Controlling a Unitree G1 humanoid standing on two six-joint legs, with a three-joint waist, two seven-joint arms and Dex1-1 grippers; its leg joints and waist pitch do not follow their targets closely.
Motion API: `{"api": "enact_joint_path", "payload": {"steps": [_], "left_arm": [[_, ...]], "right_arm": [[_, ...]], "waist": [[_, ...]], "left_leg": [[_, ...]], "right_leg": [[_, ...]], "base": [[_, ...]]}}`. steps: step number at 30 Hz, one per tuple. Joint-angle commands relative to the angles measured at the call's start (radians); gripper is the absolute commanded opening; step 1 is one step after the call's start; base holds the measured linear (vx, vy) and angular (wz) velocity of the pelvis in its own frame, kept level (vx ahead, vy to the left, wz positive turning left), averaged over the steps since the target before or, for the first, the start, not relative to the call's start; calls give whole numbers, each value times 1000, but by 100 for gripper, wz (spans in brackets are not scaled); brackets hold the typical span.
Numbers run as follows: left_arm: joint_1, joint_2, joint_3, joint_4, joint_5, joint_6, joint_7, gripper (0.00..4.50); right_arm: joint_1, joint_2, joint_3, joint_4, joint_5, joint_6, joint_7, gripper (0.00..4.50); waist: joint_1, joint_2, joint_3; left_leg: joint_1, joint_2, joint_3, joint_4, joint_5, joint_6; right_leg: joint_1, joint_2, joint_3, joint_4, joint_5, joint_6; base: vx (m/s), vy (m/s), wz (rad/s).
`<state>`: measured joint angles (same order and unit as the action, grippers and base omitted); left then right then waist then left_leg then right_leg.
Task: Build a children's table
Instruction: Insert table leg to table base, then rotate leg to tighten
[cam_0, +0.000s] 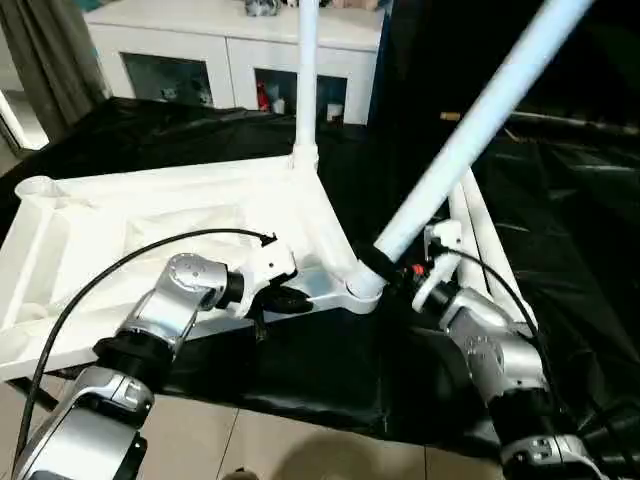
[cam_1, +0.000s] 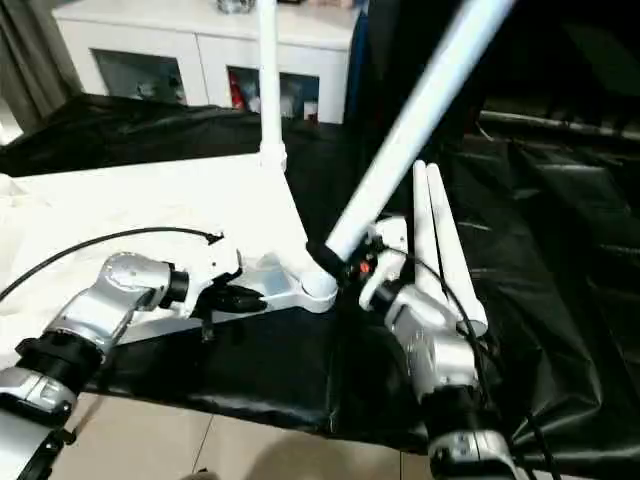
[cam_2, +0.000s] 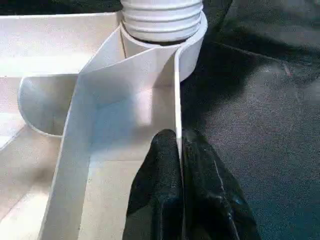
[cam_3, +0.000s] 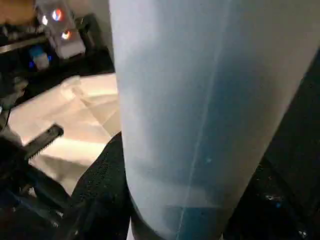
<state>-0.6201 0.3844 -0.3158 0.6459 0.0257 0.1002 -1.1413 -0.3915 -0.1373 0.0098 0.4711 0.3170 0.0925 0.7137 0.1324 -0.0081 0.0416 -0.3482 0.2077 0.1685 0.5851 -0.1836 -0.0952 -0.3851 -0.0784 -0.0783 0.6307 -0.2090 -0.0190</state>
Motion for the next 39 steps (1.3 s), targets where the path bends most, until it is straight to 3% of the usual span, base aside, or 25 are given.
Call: {"api": "enact_joint_path", "payload": {"steps": [1,3,9,19,28,33,35,39], "left_arm": [[-23,10,-13,10,25,-6,10,0],[-24,11,-16,10,29,-7,8,0],[-22,16,-32,8,48,-18,-4,0],[-8,16,-41,-9,49,-29,-22,0],[29,33,-65,-89,1,-57,-148,0],[50,87,-108,-162,-8,-66,-272,0],[40,79,-93,-144,-4,-71,-246,0],[17,57,-74,-94,18,-64,-170,0]], "right_arm": [[45,-42,68,42,-106,11,10,190],[35,-48,85,39,-117,16,19,190],[-22,-66,122,77,-137,56,63,190],[-31,-112,179,143,-150,113,195,189],[-15,-128,191,184,-134,58,296,189],[9,-162,240,162,-159,22,396,189],[9,-162,242,170,-169,10,402,189],[-8,-143,214,216,-179,-4,344,189]], "waist": [[-7,12,-51],[-7,10,-50],[-7,4,-46],[-4,1,-52],[-4,2,-53],[-4,4,-52],[-4,7,-47],[-6,2,-42]], "left_leg": [[4,26,-7,-81,-259,-15],[3,25,-6,-81,-256,-11],[6,27,-9,-85,-292,-11],[5,29,-6,-85,-260,-6],[7,32,-6,-89,-284,-7],[9,34,-6,-92,-308,-7],[14,34,-6,-96,-346,-12],[29,33,-9,-102,-416,-21]], "right_leg": [[37,-69,54,-92,-230,-159],[39,-69,54,-92,-232,-156],[34,-74,56,-104,-348,-134],[37,-71,55,-96,-237,-160],[38,-70,54,-95,-208,-178],[38,-68,55,-95,-205,-182],[34,-68,55,-102,-254,-179],[30,-72,55,-117,-367,-159]], "base": [[0,0,0],[0,0,0],[0,0,0],[0,0,0],[0,0,0],[0,0,0],[0,0,0],[0,0,0]]}}
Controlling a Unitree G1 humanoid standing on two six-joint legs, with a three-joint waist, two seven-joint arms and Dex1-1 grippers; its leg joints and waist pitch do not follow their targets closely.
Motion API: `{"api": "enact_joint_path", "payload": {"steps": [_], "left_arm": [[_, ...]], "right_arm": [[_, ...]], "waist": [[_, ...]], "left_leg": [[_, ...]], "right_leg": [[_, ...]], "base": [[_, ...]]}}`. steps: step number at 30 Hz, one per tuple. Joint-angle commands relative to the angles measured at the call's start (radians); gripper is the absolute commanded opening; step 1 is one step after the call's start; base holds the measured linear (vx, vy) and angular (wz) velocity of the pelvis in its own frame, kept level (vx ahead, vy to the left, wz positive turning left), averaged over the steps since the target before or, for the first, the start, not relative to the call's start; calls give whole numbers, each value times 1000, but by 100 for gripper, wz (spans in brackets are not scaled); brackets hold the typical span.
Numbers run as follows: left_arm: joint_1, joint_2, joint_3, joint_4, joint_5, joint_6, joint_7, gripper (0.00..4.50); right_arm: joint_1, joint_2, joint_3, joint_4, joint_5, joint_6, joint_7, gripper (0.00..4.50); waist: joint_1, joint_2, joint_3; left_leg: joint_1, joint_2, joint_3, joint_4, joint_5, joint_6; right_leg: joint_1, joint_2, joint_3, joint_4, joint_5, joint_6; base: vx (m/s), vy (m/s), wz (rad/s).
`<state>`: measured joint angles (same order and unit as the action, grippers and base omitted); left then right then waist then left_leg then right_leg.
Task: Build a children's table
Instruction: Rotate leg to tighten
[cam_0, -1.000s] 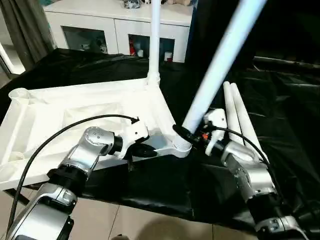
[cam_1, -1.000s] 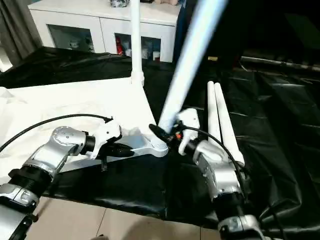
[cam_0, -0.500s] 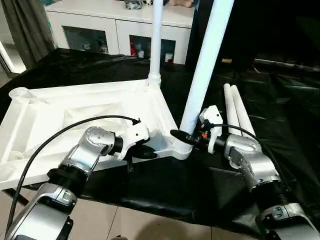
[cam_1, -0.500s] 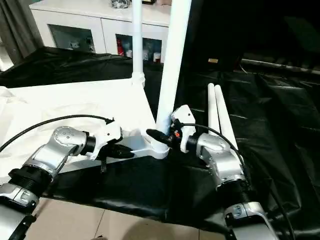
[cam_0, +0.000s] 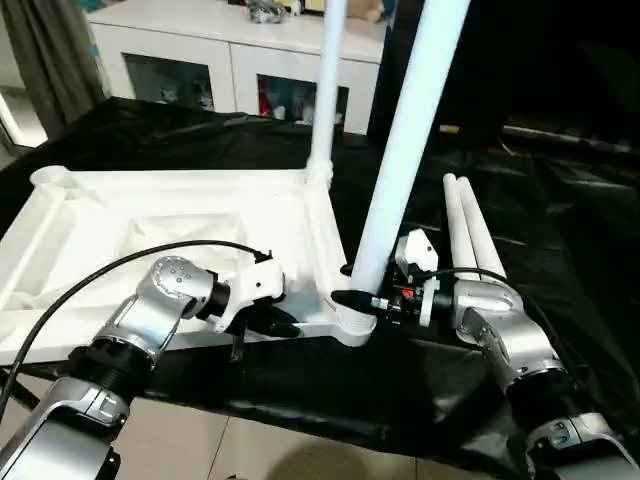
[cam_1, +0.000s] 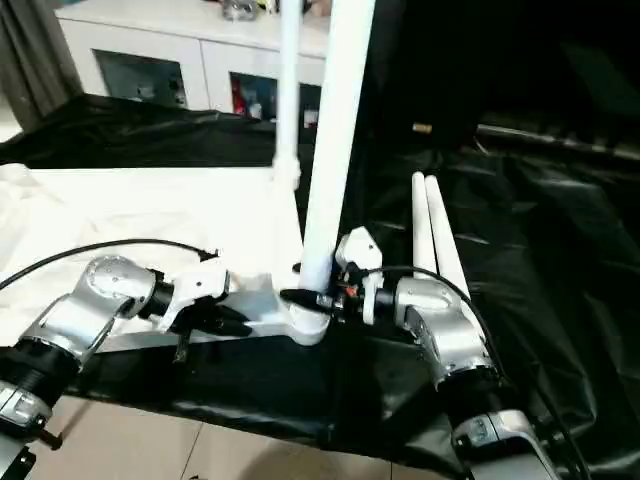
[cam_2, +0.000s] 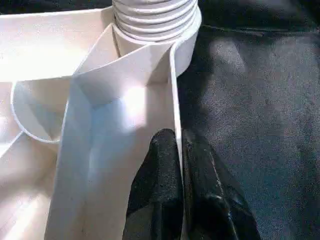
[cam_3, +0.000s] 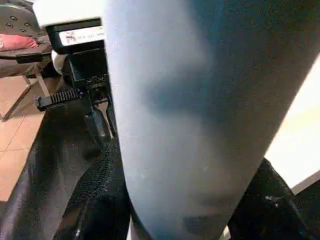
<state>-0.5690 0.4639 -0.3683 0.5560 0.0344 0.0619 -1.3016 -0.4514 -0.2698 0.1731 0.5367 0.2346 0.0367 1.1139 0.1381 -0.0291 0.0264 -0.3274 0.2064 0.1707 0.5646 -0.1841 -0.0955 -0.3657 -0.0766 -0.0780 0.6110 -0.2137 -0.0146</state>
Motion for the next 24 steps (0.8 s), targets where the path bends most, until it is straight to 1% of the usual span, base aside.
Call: {"api": "enact_joint_path", "payload": {"steps": [1,2,3,4,5,6,7,8,9,10,11,12,13,14,15,16,17,19,20,21,22,23,24], "left_arm": [[-45,-32,-13,20,19,-21,25,0],[-60,-45,-1,53,27,-7,74,0],[-73,-56,10,79,29,13,110,0],[-84,-70,25,100,24,36,140,0],[-86,-73,27,103,22,40,145,0],[-106,-97,48,133,15,84,194,0],[-114,-106,55,144,14,101,213,0],[-142,-141,78,181,14,156,289,0],[-146,-147,82,186,13,166,300,0],[-153,-157,88,194,12,184,320,0],[-179,-193,114,223,5,249,396,0],[-184,-201,119,229,3,262,411,0],[-209,-240,144,258,-6,325,486,0],[-211,-244,146,261,-6,330,493,0],[-221,-263,155,273,-7,350,522,0],[-225,-274,159,278,-8,356,535,0],[-236,-304,170,286,-11,377,563,0],[-249,-328,175,296,-9,392,590,0],[-251,-331,172,302,-2,385,603,0],[-252,-333,169,306,3,381,613,0],[-252,-333,168,309,7,374,622,0],[-252,-328,158,314,18,361,636,0],[-251,-326,155,316,22,356,641,0]], "right_arm": [[38,-1,37,179,-105,53,-102,189],[11,12,14,234,-116,45,-187,189],[-13,23,-7,280,-121,42,-260,189],[-36,34,-31,321,-118,46,-332,189],[-40,36,-35,328,-118,47,-345,189],[-75,53,-67,382,-112,51,-451,189],[-87,60,-78,400,-111,50,-489,189],[-127,84,-106,455,-109,48,-618,189],[-133,88,-109,462,-108,48,-638,189],[-143,95,-115,475,-107,47,-671,189],[-178,118,-135,519,-103,46,-779,189],[-185,122,-138,527,-102,46,-799,189],[-218,143,-150,566,-104,44,-901,189],[-222,146,-152,571,-104,43,-911,189],[-238,157,-158,589,-104,37,-955,189],[-248,165,-162,600,-102,35,-977,189],[-274,187,-173,626,-100,24,-1035,189],[-301,210,-187,659,-92,11,-1078,189],[-310,221,-187,665,-92,7,-1084,189],[-316,229,-186,671,-92,4,-1089,189],[-319,235,-186,674,-91,4,-1091,189],[-323,242,-188,683,-91,-1,-1096,189],[-325,244,-188,686,-91,-2,-1097,189]], "waist": [[-13,24,-25],[-15,24,-18],[-17,23,-17],[-20,23,-17],[-24,21,-18],[-27,20,-20],[-36,23,-18],[-45,26,-16],[-47,27,-16],[-54,27,-18],[-58,31,-19],[-58,42,-21],[-60,39,-22],[-58,38,-24],[-56,34,-26],[-52,36,-23],[-52,32,-22],[-51,34,-24],[-51,24,-24],[-49,28,-26],[-47,31,-27],[-47,28,-28],[-47,27,-28]], "left_leg": [[11,32,-12,-82,-422,-24],[19,30,-13,-83,-457,-31],[22,28,-16,-83,-479,-36],[26,26,-21,-83,-495,-40],[26,24,-25,-82,-497,-41],[24,25,-26,-83,-491,-40],[19,25,-26,-85,-484,-40],[23,23,-27,-83,-503,-44],[25,22,-29,-82,-515,-47],[18,21,-32,-84,-516,-43],[14,23,-35,-86,-513,-37],[10,23,-37,-88,-506,-38],[1,25,-36,-92,-478,-39],[10,24,-32,-88,-473,-40],[12,23,-30,-86,-465,-37],[10,22,-26,-85,-446,-28],[6,22,-24,-86,-433,-24],[4,22,-24,-86,-415,-24],[2,23,-21,-86,-407,-19],[1,23,-22,-86,-398,-17],[0,25,-20,-87,-379,-15],[-5,26,-19,-88,-363,-11],[-6,26,-19,-88,-358,-11]], "right_leg": [[9,-74,54,-100,-391,-158],[2,-75,55,-109,-453,-148],[0,-76,52,-113,-501,-134],[0,-79,48,-119,-571,-105],[-1,-82,46,-125,-611,-84],[2,-83,46,-126,-613,-78],[0,-80,46,-126,-602,-79],[-5,-78,40,-130,-622,-76],[-6,-78,35,-131,-630,-74],[1,-78,33,-133,-627,-68],[7,-81,28,-134,-606,-73],[13,-82,27,-130,-577,-79],[16,-81,28,-123,-524,-97],[8,-79,28,-127,-497,-111],[7,-80,29,-126,-482,-119],[5,-80,32,-127,-457,-131],[6,-80,33,-125,-443,-138],[9,-81,33,-123,-432,-136],[8,-80,34,-122,-414,-136],[10,-80,35,-118,-400,-138],[10,-80,37,-116,-368,-142],[13,-78,37,-113,-348,-145],[14,-78,37,-112,-342,-146]], "base": [[0,0,0],[0,0,0],[-52,-5,-2],[-52,-5,-2],[0,0,0],[0,0,0],[0,0,0],[0,0,0],[0,0,0],[0,0,0],[0,0,0],[0,0,0],[0,0,0],[0,0,0],[0,0,0],[0,0,0],[0,0,0],[0,0,0],[0,0,0],[0,0,0],[0,0,0],[0,0,0],[0,0,0]]}}
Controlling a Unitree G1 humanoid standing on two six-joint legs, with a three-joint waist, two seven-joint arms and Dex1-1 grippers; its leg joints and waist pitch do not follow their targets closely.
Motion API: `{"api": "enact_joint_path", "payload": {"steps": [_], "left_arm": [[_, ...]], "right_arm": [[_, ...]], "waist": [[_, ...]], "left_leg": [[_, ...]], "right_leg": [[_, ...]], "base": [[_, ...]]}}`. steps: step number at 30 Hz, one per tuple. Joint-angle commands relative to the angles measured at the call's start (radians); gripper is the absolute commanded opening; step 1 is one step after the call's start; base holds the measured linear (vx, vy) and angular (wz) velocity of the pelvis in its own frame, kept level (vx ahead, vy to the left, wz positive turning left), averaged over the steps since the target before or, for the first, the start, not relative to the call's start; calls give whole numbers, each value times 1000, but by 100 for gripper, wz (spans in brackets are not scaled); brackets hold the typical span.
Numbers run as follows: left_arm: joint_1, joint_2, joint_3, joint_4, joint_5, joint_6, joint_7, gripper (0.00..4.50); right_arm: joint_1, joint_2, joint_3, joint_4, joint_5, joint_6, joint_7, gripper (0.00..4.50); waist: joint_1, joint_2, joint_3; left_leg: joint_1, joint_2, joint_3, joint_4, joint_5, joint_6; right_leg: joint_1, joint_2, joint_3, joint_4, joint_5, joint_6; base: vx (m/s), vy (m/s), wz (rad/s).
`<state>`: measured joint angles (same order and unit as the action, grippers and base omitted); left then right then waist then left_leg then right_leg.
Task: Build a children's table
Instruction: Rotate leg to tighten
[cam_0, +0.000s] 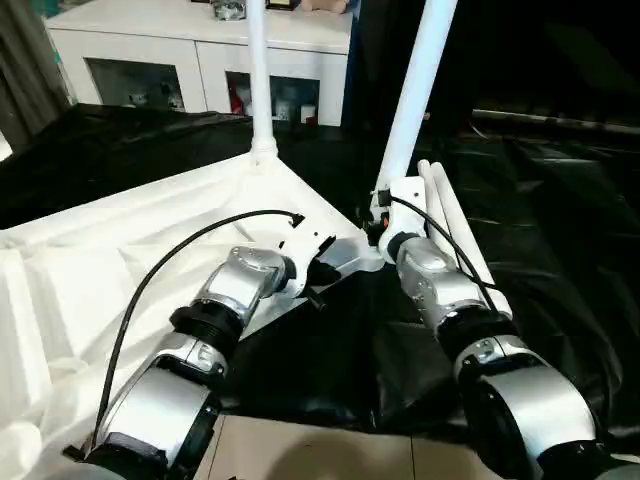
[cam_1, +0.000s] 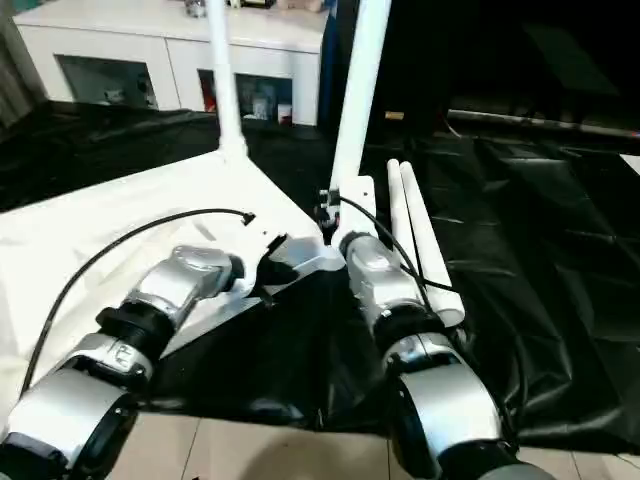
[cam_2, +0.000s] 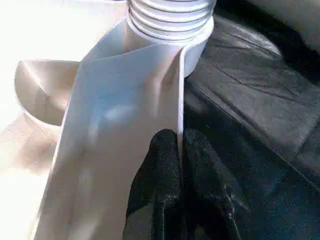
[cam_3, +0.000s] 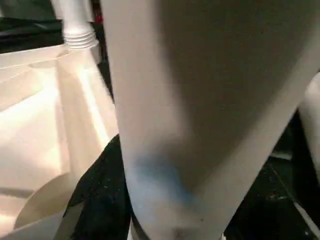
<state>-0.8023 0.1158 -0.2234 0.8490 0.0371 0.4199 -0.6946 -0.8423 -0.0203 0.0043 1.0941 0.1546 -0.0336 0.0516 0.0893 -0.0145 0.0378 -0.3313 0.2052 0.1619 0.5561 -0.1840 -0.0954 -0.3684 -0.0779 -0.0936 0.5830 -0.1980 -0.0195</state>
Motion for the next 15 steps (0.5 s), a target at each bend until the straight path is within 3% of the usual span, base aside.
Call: {"api": "enact_joint_path", "payload": {"steps": [1,5,8,10,11,12,15], "left_arm": [[-16,26,9,22,20,-1,37,0],[-5,38,6,14,30,-17,37,0],[18,62,-19,-13,47,-84,5,0],[23,66,-22,-21,47,-86,-2,0],[30,75,-30,-37,49,-96,-19,0],[35,81,-35,-47,50,-110,-32,0],[45,101,-46,-71,52,-136,-67,0]], "right_arm": [[64,0,-22,134,-12,64,-31,189],[49,13,-23,144,-24,8,14,189],[29,21,-49,131,5,-36,87,261],[23,21,-55,126,13,-41,102,261],[13,19,-62,120,21,-48,124,269],[8,17,-66,116,24,-55,138,287],[-7,1,-73,90,34,-65,199,307]], "waist": [[2,13,-40],[4,12,-42],[5,13,-47],[5,13,-50],[3,10,-54],[2,11,-51],[2,11,-55]], "left_leg": [[0,27,-8,-79,-354,-10],[-4,27,-3,-77,-320,-5],[-11,28,-1,-75,-266,6],[-14,29,1,-72,-237,12],[-20,29,-1,-71,-194,15],[-19,29,3,-69,-191,22],[-21,28,5,-62,-168,33]], "right_leg": [[15,-77,54,-83,-350,-145],[17,-78,57,-80,-318,-157],[25,-76,57,-69,-241,-170],[28,-79,57,-65,-192,-182],[32,-73,55,-52,-133,-194],[28,-72,56,-54,-128,-198],[32,-75,58,-50,-109,-211]], "base": [[0,0,0],[0,0,0],[0,0,0],[0,0,0],[0,0,0],[0,0,0],[0,0,0]]}}
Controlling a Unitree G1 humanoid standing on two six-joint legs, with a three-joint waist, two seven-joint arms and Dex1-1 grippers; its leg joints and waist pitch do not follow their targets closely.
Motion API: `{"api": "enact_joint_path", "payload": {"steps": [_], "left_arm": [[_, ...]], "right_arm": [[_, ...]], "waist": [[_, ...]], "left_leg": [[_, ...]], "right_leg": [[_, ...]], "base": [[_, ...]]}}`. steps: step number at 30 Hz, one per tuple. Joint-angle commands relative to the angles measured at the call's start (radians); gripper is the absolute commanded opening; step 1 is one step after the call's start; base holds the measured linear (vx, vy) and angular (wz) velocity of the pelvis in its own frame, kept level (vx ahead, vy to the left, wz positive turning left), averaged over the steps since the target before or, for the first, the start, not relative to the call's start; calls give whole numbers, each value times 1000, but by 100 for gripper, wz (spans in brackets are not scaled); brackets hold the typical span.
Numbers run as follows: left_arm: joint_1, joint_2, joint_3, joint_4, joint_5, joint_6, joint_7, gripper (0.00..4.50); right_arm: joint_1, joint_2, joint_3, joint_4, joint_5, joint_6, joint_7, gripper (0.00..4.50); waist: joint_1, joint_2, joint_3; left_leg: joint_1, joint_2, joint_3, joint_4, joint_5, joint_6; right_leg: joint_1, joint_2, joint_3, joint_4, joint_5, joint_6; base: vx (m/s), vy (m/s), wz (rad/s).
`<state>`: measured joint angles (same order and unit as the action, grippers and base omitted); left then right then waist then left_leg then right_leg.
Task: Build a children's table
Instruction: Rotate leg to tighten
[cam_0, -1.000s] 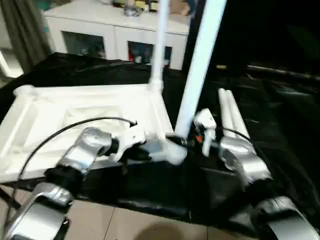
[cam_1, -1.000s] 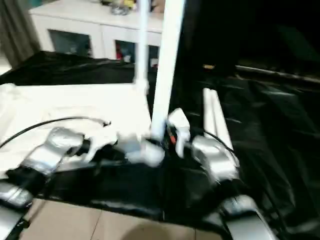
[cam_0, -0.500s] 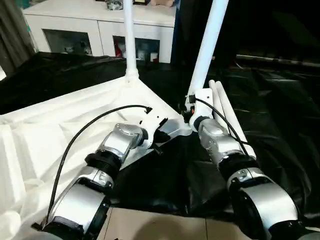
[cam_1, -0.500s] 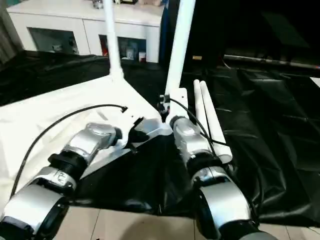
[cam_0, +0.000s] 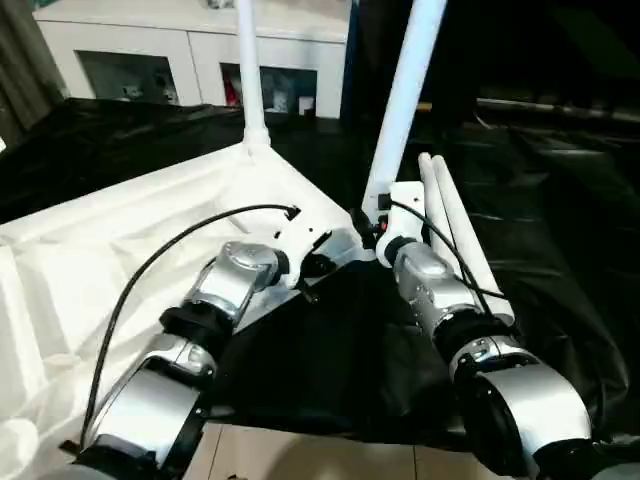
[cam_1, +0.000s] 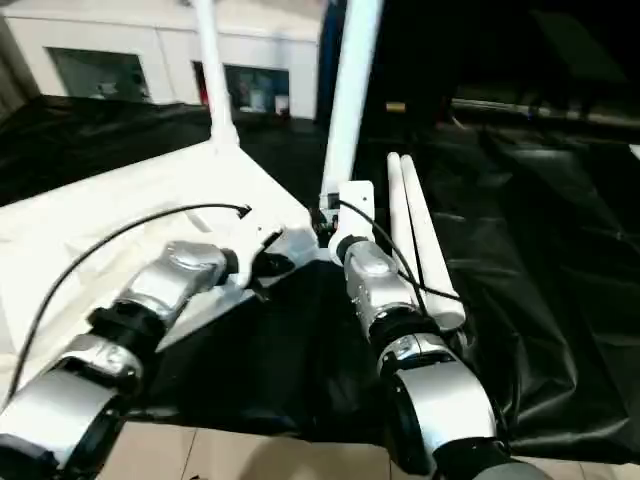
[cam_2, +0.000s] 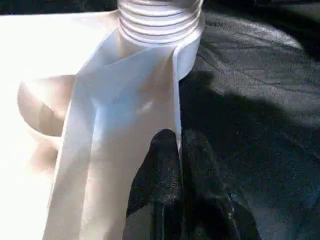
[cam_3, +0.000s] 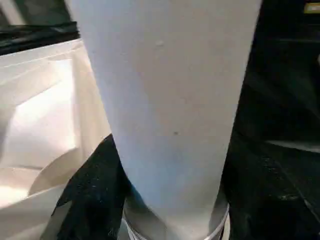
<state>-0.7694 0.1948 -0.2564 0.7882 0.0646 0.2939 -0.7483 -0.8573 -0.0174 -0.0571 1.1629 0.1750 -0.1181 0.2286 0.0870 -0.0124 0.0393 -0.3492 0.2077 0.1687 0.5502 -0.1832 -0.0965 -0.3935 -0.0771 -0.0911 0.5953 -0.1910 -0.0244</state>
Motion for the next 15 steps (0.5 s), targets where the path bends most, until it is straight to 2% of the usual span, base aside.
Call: {"api": "enact_joint_path", "payload": {"steps": [1,2,3,7,8,10,12,13,15], "left_arm": [[17,33,-15,-23,20,-14,-32,0],[20,37,-16,-27,18,-23,-41,0],[24,47,-20,-34,17,-28,-54,0],[40,82,-38,-56,22,-87,-112,0],[50,97,-44,-68,22,-114,-141,0],[71,119,-57,-96,12,-154,-206,0],[97,142,-68,-136,-4,-198,-275,0],[119,161,-75,-174,-21,-208,-326,0],[126,166,-77,-187,-28,-209,-343,0]], "right_arm": [[4,-14,-13,-2,21,17,82,318],[6,-19,-11,-14,21,18,112,318],[14,-30,-6,-44,26,23,180,333],[74,-82,41,-178,41,67,378,354],[109,-113,69,-242,42,88,451,377],[151,-159,108,-310,27,101,523,386],[189,-206,144,-363,6,100,588,390],[225,-246,168,-421,7,124,668,390],[238,-259,175,-445,8,134,698,390]], "waist": [[6,7,-61],[7,9,-65],[6,7,-64],[7,7,-62],[7,9,-64],[12,8,-66],[16,9,-65],[20,9,-64],[26,9,-64]], "left_leg": [[-3,25,0,-51,-130,44],[-7,25,0,-46,-80,58],[-12,23,2,-41,-56,80],[-11,25,2,-38,-72,118],[-8,27,2,-35,-57,123],[-9,28,2,-30,-29,133],[-9,30,3,-30,-37,132],[-9,31,4,-30,-56,125],[-8,31,6,-30,-69,117]], "right_leg": [[57,-75,57,-54,-55,-222],[58,-73,56,-41,36,-241],[58,-69,53,-36,93,-255],[60,-67,51,-35,107,-259],[59,-69,52,-32,126,-267],[59,-67,51,-28,164,-271],[58,-69,49,-29,152,-275],[59,-68,49,-32,127,-270],[56,-68,51,-32,106,-266]], "base": [[0,0,0],[0,0,0],[0,0,0],[0,0,0],[0,0,0],[0,0,0],[0,0,0],[0,0,0],[0,0,0]]}}
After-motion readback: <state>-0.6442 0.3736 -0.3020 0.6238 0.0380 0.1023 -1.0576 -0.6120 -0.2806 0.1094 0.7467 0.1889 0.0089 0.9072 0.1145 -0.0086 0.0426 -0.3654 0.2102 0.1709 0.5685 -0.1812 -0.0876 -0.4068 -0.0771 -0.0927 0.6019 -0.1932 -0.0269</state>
